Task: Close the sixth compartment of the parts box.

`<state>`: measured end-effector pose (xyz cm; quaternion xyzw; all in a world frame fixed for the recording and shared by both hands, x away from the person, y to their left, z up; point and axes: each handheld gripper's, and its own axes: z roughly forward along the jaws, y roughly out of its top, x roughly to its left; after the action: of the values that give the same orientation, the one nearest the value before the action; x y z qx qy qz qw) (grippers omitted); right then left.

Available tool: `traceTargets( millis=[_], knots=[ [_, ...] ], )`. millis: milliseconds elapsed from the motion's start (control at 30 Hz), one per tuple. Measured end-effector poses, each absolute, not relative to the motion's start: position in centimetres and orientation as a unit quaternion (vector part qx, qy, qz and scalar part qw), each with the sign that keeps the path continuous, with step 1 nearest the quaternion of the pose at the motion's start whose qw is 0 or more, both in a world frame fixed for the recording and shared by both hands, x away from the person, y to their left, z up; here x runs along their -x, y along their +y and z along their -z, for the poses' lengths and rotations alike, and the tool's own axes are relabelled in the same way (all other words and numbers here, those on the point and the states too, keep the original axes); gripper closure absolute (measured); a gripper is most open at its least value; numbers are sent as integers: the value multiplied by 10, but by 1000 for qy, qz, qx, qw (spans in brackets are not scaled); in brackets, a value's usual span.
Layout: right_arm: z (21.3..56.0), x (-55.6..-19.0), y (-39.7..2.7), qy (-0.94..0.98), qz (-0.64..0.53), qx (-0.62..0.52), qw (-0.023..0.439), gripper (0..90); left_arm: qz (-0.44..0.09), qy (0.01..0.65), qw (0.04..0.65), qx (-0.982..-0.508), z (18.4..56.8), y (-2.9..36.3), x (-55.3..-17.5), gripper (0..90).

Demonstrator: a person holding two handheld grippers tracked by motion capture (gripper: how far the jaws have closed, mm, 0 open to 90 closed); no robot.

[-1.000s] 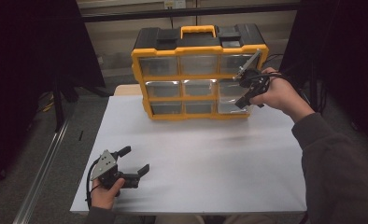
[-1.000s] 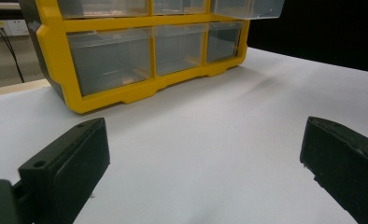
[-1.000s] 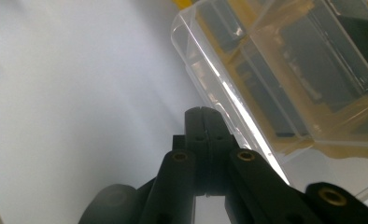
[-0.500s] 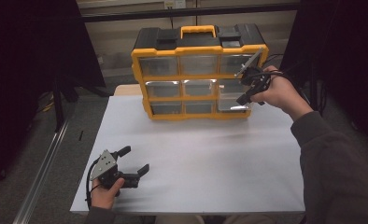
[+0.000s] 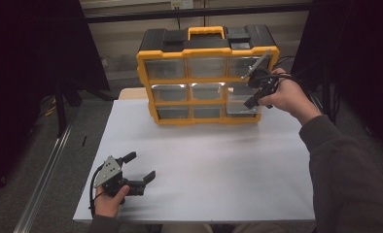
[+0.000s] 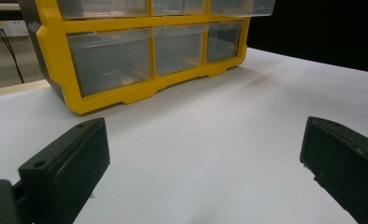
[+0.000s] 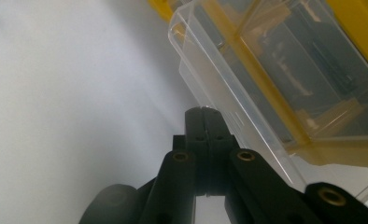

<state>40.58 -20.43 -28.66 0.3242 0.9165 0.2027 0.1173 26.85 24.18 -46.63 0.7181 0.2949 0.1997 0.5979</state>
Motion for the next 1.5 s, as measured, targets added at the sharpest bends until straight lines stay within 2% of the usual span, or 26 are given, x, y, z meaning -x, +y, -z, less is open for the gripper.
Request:
traceTargets(
  millis=[1500],
  knots=[
    [286,-418,-201,913,-210,-321,138,900,-206,283,585,-732,465,245,-269,15]
  ],
)
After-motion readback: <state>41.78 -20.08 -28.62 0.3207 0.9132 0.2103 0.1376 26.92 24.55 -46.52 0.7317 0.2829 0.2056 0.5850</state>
